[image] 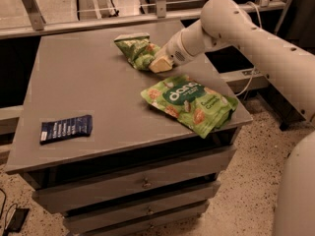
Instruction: Move green jalapeno chip bag near rxbar blueberry
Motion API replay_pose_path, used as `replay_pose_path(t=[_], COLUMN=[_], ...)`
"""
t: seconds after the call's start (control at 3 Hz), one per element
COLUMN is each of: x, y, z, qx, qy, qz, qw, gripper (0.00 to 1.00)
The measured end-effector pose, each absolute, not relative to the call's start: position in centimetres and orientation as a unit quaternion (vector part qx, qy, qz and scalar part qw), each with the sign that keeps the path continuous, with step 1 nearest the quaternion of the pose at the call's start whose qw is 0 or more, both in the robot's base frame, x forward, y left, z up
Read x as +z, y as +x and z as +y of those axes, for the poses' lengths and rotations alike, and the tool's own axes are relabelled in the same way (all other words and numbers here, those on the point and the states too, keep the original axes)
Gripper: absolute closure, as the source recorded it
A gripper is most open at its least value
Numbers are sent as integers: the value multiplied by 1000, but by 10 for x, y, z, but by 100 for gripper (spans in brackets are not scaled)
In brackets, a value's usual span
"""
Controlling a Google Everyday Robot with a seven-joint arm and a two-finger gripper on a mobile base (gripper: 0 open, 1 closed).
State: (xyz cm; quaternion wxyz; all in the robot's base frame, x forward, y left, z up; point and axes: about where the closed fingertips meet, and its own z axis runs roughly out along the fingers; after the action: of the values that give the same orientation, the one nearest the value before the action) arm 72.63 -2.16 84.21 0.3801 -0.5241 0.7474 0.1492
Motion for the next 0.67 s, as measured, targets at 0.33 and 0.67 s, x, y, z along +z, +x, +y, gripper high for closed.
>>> replay_pose_path(t=[0.33, 0.67], x=[833, 835], y=[727, 727], z=[-16, -16], qx=[148, 148], qy=[-536, -536], qz=[742, 742], qw=[374, 374], gripper=[88, 100])
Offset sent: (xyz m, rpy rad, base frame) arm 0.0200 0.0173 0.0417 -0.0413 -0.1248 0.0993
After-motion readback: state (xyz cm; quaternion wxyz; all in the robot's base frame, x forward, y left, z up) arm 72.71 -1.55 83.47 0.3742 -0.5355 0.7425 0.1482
